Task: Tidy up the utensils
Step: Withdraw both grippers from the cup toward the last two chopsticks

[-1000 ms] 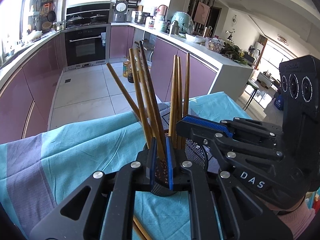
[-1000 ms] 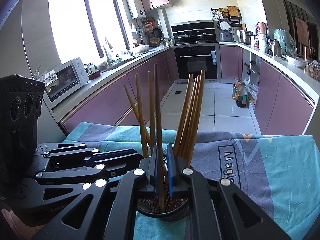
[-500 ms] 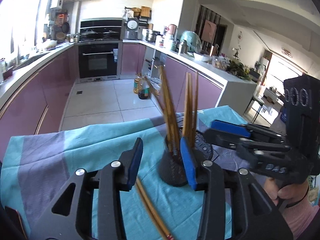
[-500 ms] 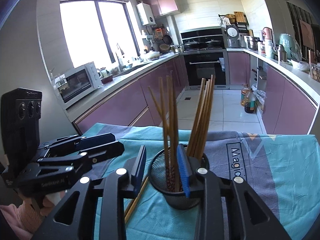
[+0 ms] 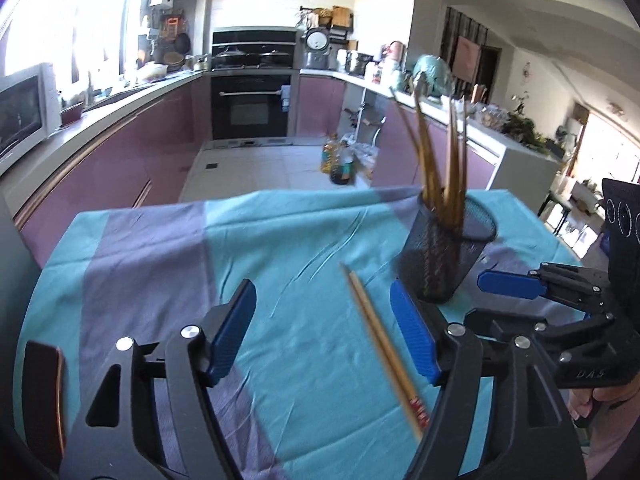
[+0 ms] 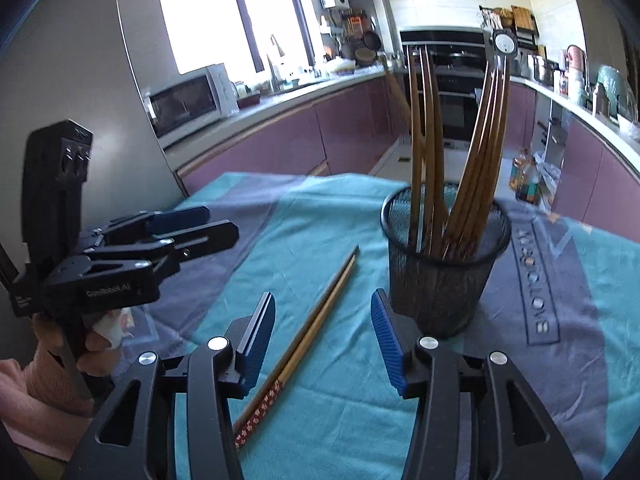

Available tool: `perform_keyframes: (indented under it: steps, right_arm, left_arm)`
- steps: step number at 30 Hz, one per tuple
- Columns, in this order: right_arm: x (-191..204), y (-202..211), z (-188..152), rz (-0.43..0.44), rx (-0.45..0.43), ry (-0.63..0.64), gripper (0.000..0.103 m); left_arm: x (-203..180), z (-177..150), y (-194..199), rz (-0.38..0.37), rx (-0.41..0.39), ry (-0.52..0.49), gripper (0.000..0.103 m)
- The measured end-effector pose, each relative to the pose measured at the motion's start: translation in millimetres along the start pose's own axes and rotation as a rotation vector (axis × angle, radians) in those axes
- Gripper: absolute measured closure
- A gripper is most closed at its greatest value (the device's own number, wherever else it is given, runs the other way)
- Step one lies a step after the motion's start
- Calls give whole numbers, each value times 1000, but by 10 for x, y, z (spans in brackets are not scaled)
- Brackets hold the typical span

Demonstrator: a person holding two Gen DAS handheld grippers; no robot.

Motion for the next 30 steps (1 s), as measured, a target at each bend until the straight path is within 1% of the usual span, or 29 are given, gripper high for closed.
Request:
perform_keyframes:
  steps: [5, 12, 17, 22, 30]
  right_arm:
    - [43, -230, -216, -16, 61, -22, 55]
    - [179, -382, -340, -36, 104, -16, 55]
    - [235, -423, -357, -63, 111, -2, 55]
    - [250, -532, -296, -91, 120, 17, 55]
    - [295, -629, -326, -118, 133, 20, 55]
  left_arm:
    - [47, -250, -91, 16, 37, 15, 27]
    - [88, -453, -142, 26, 64, 33, 27]
    - [105, -496, -167, 29, 76, 39, 28]
    - [91, -531, -212, 25, 89, 40, 29]
    - [78, -562, -243, 18, 96, 38, 30]
Point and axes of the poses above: each gripper's, at about its wrist camera, not at the fingertips, and y roughly against the way its jaws point, x to its left, z to its top, the point moved 8 cm from there along -y, roughly the way its jaws point, and after that the axes turned 8 degrees about x, right-handed, at the moved point
